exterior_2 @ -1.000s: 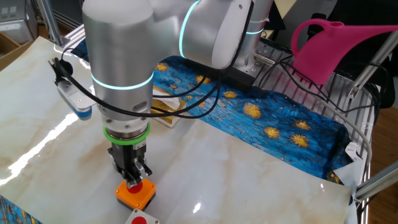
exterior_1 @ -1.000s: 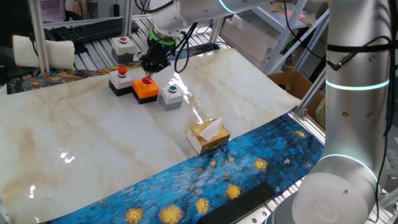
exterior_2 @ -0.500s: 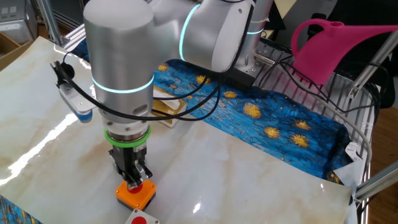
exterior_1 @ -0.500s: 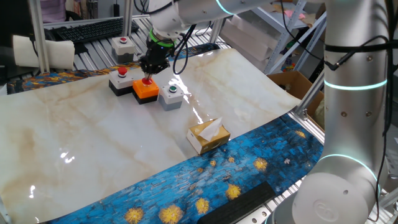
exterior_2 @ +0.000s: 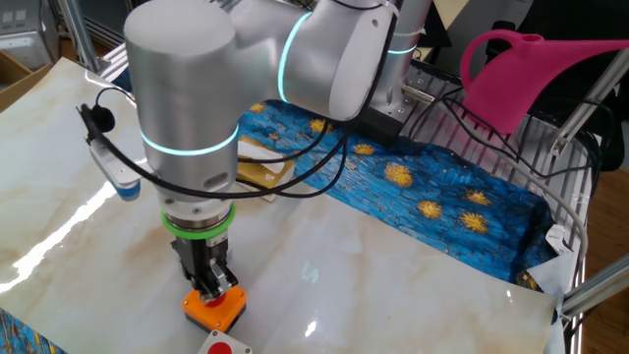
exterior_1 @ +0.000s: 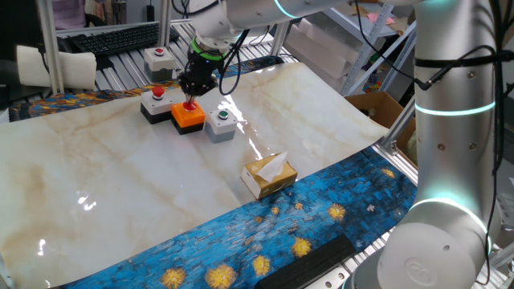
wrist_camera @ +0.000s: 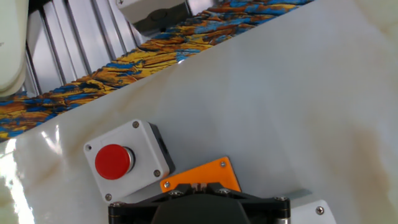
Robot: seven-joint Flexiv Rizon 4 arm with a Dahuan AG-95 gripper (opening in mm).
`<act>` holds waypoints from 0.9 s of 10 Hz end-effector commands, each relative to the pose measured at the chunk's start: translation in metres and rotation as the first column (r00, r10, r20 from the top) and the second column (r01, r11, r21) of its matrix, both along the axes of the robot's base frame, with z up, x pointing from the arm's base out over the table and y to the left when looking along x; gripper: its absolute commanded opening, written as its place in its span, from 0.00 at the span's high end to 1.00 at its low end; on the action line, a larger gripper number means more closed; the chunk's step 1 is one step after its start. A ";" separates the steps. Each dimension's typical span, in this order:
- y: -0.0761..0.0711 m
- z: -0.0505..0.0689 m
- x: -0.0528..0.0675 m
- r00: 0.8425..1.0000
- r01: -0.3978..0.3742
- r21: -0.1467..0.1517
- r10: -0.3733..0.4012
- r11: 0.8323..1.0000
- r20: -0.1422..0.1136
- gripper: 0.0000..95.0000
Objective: Press three buttons from left to right in sequence
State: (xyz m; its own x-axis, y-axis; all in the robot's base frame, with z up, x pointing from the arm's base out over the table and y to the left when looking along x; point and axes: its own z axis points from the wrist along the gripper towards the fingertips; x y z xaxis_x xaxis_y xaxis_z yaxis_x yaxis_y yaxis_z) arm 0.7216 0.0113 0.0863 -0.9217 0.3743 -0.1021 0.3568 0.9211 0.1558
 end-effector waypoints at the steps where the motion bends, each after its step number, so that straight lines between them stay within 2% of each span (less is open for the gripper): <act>1: 0.002 -0.015 0.001 1.000 0.006 -0.002 -0.006 1.000 -0.005 1.00; 3: 0.002 -0.005 -0.001 1.000 -0.017 -0.028 0.017 0.999 -0.001 1.00; 4: 0.000 0.009 -0.003 1.000 -0.029 -0.039 0.029 0.999 -0.003 1.00; 5: -0.003 0.023 -0.007 0.998 -0.048 -0.036 0.047 0.998 -0.030 1.00; 6: -0.005 0.037 -0.011 0.997 -0.062 -0.019 0.061 0.998 -0.052 1.00; 7: -0.005 0.044 -0.014 0.996 -0.068 -0.018 0.067 0.998 -0.052 1.00; 9: 0.001 0.048 -0.020 0.998 -0.040 -0.016 0.039 0.999 -0.056 1.00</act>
State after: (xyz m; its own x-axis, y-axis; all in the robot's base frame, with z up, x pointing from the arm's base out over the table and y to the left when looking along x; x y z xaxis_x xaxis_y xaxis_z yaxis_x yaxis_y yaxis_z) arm 0.6999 0.0103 0.1337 -0.9493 0.3103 -0.0500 0.3031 0.9460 0.1153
